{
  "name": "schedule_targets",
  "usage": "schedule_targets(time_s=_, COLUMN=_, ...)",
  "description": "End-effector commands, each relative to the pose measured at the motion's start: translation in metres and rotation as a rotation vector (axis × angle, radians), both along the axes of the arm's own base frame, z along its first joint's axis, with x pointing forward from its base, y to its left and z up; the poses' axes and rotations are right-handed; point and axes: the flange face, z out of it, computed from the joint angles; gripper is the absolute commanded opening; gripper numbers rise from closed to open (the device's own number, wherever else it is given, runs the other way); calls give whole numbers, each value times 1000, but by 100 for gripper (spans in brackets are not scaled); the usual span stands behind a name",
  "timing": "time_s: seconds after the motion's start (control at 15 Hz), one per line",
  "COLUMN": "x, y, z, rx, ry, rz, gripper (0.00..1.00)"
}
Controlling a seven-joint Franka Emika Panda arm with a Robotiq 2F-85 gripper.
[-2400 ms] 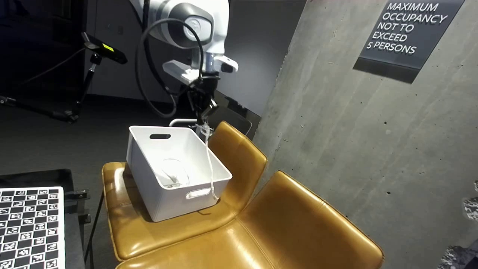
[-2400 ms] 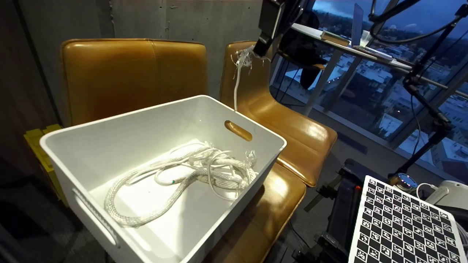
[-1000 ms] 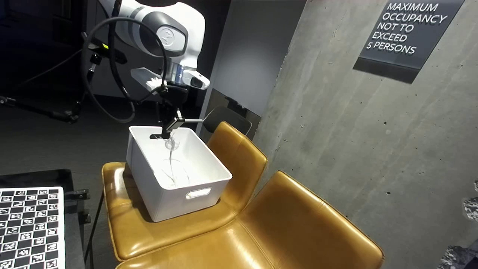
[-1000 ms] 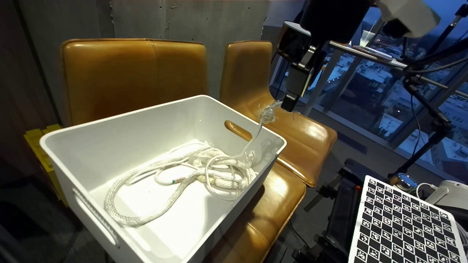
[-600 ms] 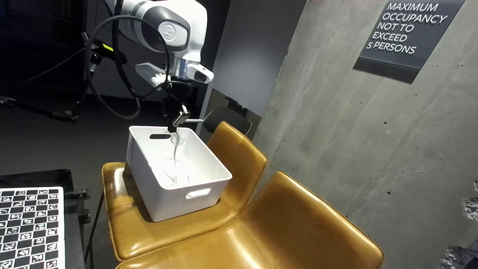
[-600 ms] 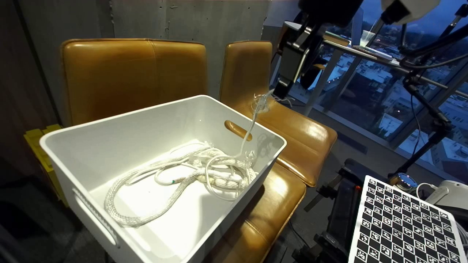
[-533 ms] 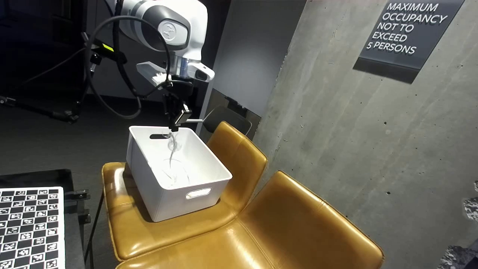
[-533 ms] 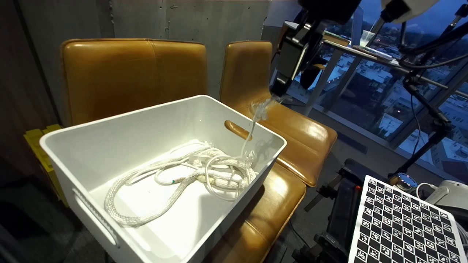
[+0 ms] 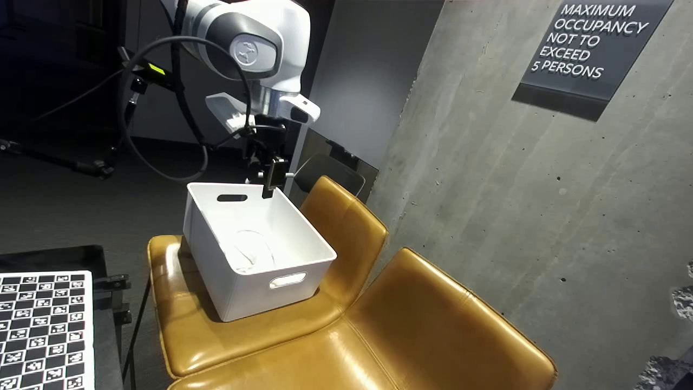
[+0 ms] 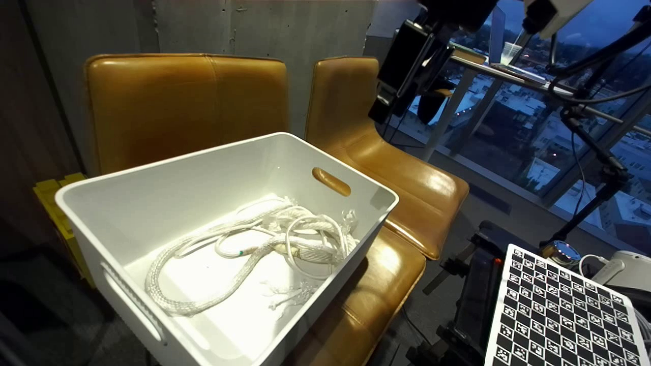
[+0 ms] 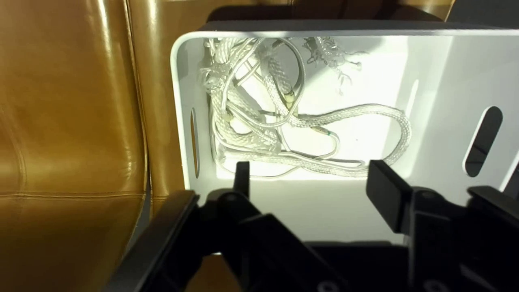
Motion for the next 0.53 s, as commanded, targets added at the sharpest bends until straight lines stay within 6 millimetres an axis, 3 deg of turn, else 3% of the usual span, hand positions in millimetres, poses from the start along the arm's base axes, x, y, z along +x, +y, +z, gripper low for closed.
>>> schedule_targets(time_s=0.0, x=-5, y=-25, z=1, rx=73, ry=19, rz=-76, gripper=100)
schedule_targets(time_s=0.13, x=-6, y=-36, z=2, rx=111, ry=37, rz=-108, gripper=100)
schedule_targets(time_s=0.2, x=1, y=-28, z=-5, rx=71, ry=28, rz=-89, gripper=100)
schedule_targets(time_s=0.47, x=1, y=-30, z=-7, rx=74, ry=32, rz=-91, gripper=100)
